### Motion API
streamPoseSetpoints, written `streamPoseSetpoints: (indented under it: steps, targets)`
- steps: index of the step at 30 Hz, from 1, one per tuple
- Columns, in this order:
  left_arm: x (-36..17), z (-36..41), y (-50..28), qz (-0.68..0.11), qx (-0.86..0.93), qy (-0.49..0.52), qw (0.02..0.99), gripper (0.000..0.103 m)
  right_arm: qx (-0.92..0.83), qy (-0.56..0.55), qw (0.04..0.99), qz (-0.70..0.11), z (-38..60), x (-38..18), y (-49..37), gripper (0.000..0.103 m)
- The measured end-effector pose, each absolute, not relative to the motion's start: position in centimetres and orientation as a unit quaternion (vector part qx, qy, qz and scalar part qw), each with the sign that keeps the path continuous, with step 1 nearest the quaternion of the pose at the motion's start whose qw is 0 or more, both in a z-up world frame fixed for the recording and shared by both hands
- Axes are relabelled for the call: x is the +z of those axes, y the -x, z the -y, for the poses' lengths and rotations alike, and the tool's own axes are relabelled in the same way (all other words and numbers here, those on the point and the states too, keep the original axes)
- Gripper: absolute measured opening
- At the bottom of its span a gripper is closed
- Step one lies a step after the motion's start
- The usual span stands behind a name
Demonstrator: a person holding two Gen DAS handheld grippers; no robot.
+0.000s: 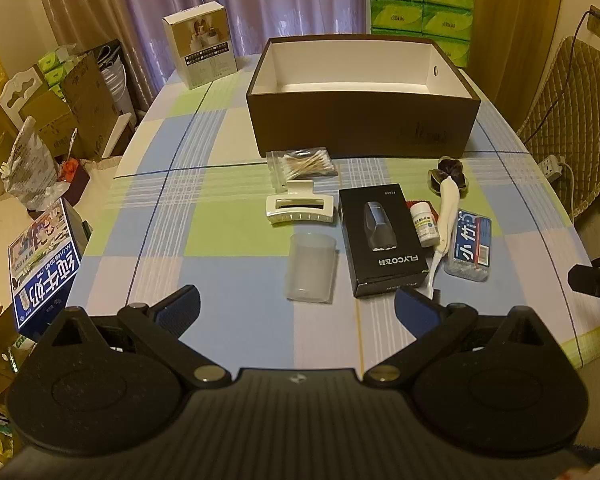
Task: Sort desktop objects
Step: 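Move left tool toward the clear cup while right tool approaches the white pill bottle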
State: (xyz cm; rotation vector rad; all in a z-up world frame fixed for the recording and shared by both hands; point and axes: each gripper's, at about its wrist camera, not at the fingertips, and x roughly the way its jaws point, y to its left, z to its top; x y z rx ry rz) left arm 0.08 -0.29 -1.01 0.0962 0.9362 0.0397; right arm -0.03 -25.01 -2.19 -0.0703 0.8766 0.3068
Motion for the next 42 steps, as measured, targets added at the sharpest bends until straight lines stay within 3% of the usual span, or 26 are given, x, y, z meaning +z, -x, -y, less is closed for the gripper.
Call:
streamPoseSetpoints:
  steps: [42]
  targets:
    - [-1.68,0.48,-0.32,-0.462,0.018,-0.045,0.886,0.102,0.154,0.036,0.889,-0.429,24.86,-2.42,-0.2,0.101]
